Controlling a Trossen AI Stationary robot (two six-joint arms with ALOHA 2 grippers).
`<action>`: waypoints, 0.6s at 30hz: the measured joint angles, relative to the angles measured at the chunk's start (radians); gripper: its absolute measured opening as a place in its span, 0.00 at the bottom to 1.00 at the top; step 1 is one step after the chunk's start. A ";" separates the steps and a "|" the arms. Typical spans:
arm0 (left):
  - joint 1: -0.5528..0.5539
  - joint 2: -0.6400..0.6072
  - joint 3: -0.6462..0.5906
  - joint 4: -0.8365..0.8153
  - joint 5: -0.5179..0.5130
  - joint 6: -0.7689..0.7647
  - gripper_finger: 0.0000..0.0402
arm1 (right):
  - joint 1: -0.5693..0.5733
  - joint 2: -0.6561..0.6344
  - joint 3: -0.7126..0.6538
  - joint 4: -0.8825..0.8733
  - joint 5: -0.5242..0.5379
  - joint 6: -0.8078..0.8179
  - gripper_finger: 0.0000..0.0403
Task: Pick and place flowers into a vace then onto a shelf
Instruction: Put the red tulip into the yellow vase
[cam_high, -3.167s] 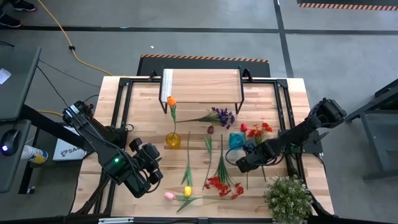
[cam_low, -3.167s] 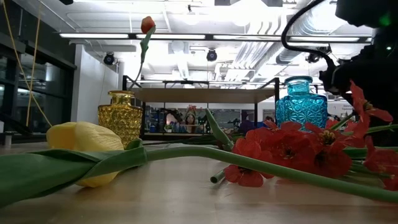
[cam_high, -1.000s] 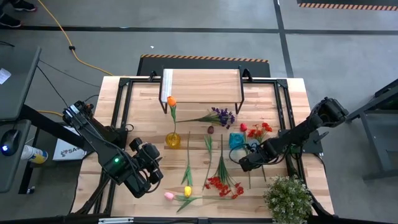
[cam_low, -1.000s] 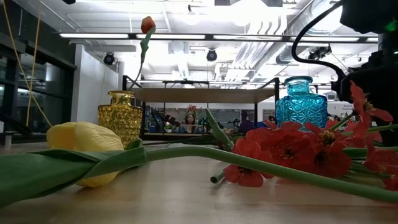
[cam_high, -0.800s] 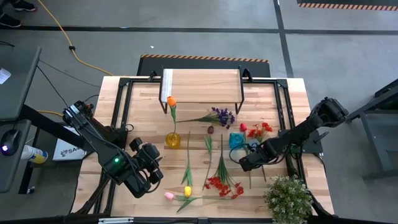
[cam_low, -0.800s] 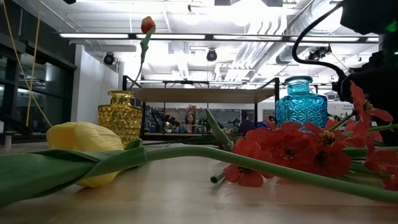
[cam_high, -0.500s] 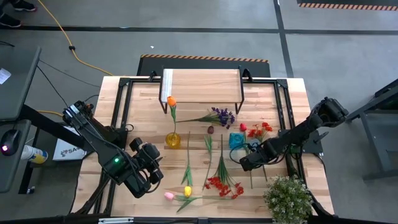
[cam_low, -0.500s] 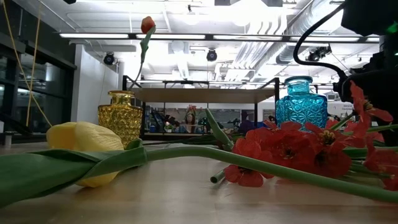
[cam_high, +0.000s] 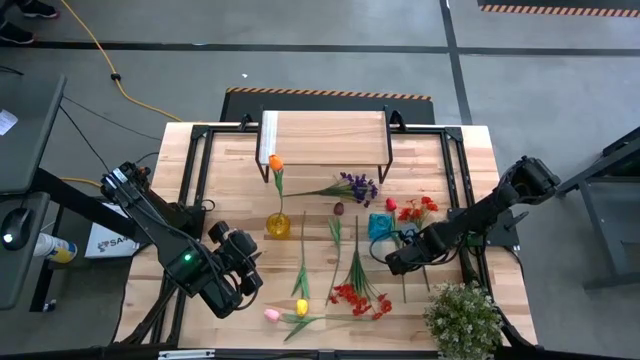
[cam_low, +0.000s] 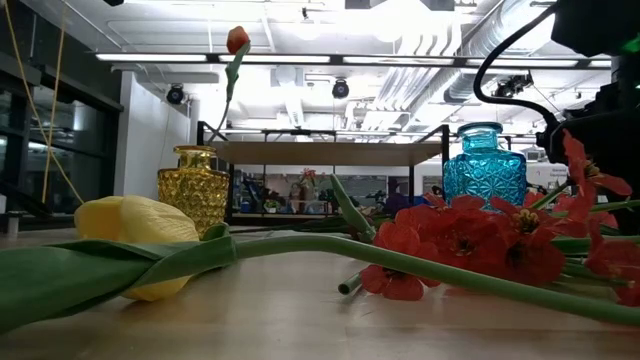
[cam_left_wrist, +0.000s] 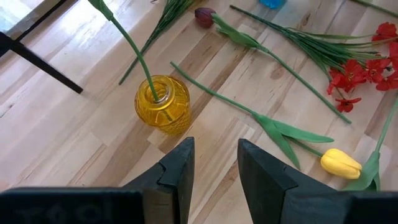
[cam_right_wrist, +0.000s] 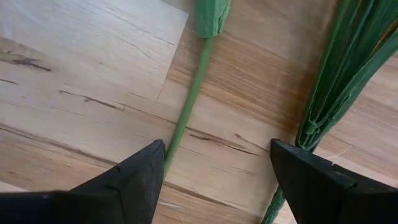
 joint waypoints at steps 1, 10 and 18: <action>0.000 0.000 0.000 0.000 0.000 0.000 0.39 | 0.000 0.000 0.000 0.001 0.000 0.000 0.70; 0.000 0.000 0.000 0.000 -0.001 0.000 0.39 | 0.000 0.000 -0.001 -0.001 0.005 0.003 0.62; 0.000 0.000 0.000 0.000 -0.002 -0.007 0.39 | 0.000 0.000 0.000 0.019 0.023 0.000 0.52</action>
